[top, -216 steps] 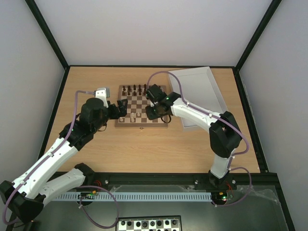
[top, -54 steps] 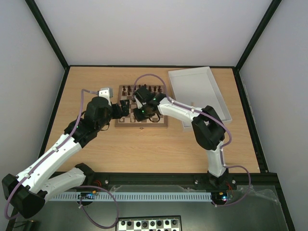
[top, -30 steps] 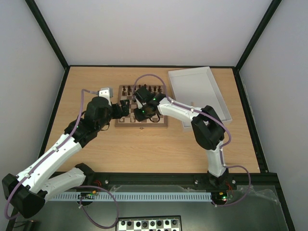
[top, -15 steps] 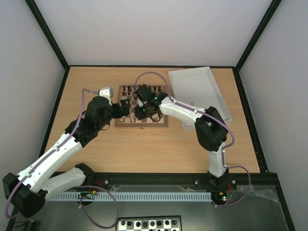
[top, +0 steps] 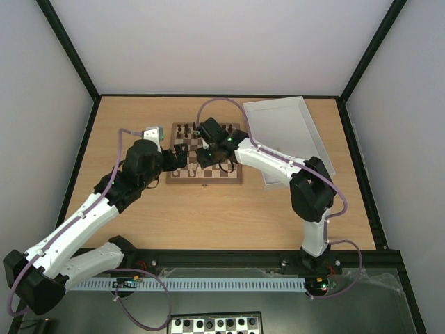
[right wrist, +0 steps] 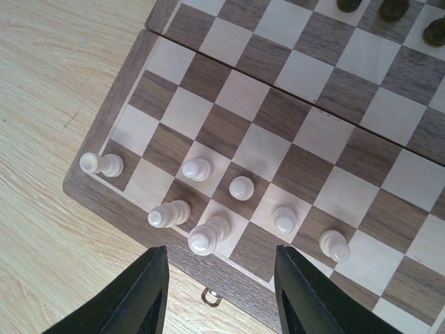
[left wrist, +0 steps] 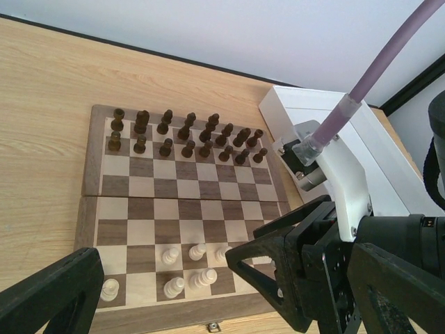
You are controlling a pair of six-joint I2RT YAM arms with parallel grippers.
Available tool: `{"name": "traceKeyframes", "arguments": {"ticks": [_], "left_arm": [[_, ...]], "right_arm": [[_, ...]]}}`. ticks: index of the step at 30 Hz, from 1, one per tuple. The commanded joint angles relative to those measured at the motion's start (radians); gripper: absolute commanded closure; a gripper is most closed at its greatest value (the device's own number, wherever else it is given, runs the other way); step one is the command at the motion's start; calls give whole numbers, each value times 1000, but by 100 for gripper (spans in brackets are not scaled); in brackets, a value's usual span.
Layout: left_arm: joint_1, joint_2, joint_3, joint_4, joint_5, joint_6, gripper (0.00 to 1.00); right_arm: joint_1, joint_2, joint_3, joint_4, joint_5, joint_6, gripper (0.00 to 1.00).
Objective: Set up the chess pieces on the board
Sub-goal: Pick up the chess piece from the storage box.
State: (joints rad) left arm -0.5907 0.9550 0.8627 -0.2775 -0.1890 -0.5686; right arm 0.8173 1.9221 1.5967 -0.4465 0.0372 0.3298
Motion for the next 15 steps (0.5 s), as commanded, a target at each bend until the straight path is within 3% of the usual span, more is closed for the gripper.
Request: {"name": "traceKeyframes", "arguments": {"ticks": [1,5,9,15], "left_arm": [[-5,-16,-13,1,-15,-2,1],[-5,-13,-13,5,-14,0,1],[-4,-10,-18,20,-7,5,0],[-5,34,2,40,1,25,1]], "right_arm": [[-22,-50,5,-43,33,17,56],[-48,-77,-22,-43,53,18,56],[-103,-126,-86,-35,69,23,46],[-212,-214,-180,-32,115,33,17]]}}
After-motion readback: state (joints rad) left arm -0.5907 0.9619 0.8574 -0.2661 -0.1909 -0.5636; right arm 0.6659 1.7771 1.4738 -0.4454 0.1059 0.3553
